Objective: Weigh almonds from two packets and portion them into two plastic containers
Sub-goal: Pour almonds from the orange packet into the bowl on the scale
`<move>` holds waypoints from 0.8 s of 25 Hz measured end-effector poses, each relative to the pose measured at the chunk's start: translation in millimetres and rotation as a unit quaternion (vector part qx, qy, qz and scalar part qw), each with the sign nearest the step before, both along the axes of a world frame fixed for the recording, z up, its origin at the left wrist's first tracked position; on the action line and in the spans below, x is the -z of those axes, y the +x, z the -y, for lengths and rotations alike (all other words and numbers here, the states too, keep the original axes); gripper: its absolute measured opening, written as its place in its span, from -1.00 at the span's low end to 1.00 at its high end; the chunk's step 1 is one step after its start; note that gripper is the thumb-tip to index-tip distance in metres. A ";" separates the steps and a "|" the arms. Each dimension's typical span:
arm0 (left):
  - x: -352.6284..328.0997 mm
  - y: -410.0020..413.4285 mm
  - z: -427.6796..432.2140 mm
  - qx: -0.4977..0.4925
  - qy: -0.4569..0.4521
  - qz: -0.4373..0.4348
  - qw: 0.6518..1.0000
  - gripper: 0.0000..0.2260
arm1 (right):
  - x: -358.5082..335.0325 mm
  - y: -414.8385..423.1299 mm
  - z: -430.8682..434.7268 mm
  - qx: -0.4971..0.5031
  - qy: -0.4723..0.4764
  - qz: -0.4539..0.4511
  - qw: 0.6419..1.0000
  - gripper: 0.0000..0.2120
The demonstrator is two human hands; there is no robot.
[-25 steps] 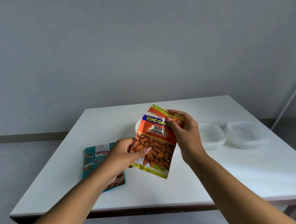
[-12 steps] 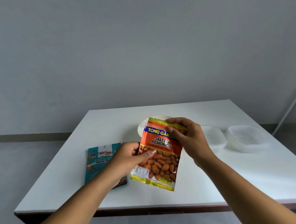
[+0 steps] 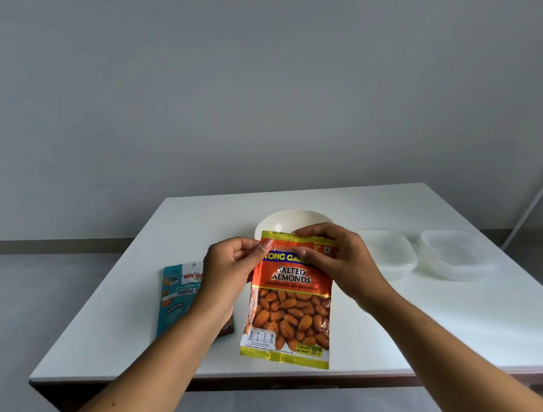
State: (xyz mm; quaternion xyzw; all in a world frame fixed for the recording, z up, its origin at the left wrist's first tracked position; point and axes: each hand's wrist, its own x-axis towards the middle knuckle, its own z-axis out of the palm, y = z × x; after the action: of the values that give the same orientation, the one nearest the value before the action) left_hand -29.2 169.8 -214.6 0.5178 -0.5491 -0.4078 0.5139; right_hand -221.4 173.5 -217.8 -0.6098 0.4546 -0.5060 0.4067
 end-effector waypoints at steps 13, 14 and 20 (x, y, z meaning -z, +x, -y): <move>30.9 2.6 -5.2 -0.097 -0.053 0.008 0.994 -0.72 | 4.8 13.1 -1.5 -0.012 -0.041 0.003 0.999 -0.83; 31.4 2.5 -6.5 -0.093 -0.061 0.032 0.993 -0.73 | 5.8 13.8 -0.7 -0.014 -0.044 0.000 0.999 -0.82; 48.6 16.3 3.5 -0.087 -0.066 0.050 0.993 -0.73 | 25.3 30.8 14.4 -0.033 -0.002 0.018 0.999 -0.74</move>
State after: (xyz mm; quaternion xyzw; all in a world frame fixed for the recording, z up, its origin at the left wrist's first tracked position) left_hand -12.9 166.3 -263.2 0.5486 -0.5526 -0.2976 0.5524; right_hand -190.6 159.1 -243.1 -0.6162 0.4260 -0.5038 0.4302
